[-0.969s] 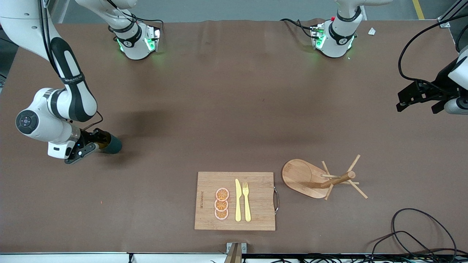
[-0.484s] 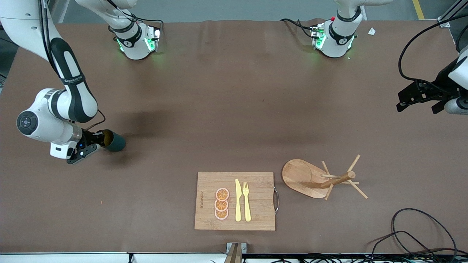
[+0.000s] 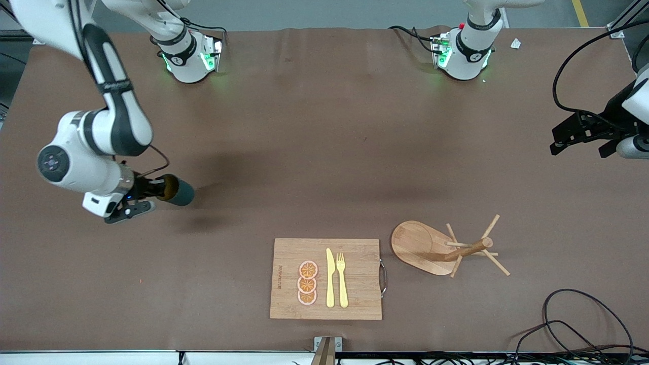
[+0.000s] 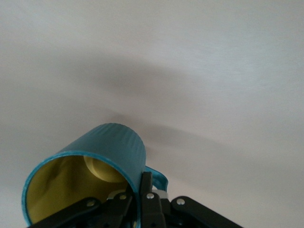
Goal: Pass cup and hang on rack
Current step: 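Carry the teal mug with the right gripper toward the table middle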
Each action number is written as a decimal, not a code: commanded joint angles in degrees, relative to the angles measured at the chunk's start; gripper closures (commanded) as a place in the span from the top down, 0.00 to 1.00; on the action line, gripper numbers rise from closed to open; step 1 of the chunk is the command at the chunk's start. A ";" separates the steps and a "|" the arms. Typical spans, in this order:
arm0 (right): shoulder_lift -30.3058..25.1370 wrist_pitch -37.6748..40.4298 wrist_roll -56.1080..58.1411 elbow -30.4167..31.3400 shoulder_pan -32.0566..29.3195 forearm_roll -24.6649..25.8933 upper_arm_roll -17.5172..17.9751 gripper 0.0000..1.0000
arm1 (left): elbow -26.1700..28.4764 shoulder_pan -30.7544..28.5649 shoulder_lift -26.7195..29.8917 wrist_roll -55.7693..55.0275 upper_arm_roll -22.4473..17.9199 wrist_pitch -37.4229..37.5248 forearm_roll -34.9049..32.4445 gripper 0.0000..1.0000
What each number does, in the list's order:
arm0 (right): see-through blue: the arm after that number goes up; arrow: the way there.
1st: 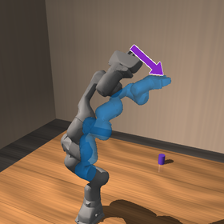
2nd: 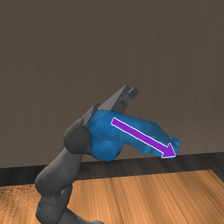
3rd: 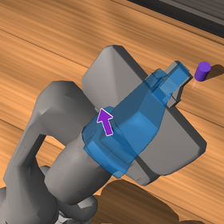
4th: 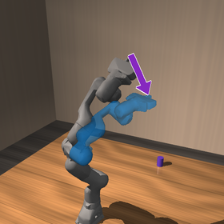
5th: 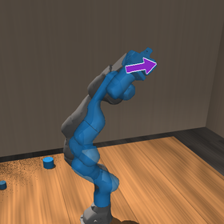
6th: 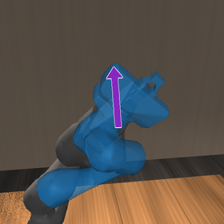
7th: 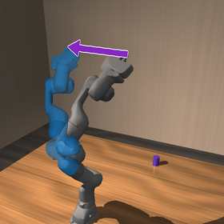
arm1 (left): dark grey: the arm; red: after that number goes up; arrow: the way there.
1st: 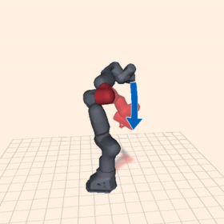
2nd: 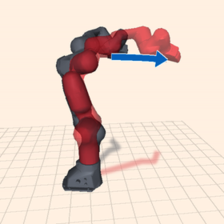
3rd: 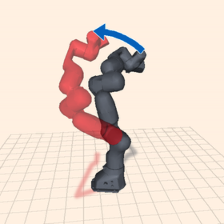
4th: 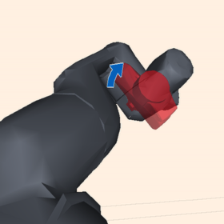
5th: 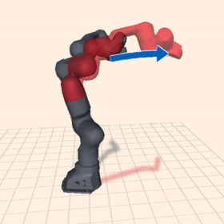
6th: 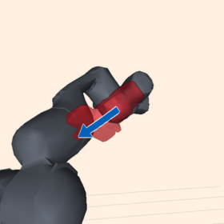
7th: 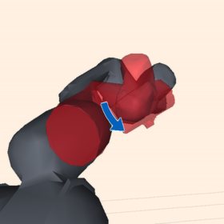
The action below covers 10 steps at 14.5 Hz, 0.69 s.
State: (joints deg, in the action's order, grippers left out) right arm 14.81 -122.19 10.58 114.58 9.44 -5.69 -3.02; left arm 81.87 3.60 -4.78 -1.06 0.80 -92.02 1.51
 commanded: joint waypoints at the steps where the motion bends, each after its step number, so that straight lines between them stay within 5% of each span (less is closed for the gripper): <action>1: -2.33 -0.59 -18.86 1.79 10.39 -0.37 -0.50 0.00 | -0.14 -0.26 0.39 0.97 -0.01 0.61 0.60 1.00; 10: 5.04 -7.18 -62.49 -4.70 31.77 0.07 -0.59 0.00 | -0.05 -0.35 0.39 0.97 -0.01 0.61 0.60 1.00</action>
State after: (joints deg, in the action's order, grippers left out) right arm 16.52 -128.91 -45.90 113.19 38.68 -5.63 -2.75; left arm 81.89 3.57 -4.79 -1.05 0.76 -92.01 1.51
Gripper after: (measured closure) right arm 0.960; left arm 0.000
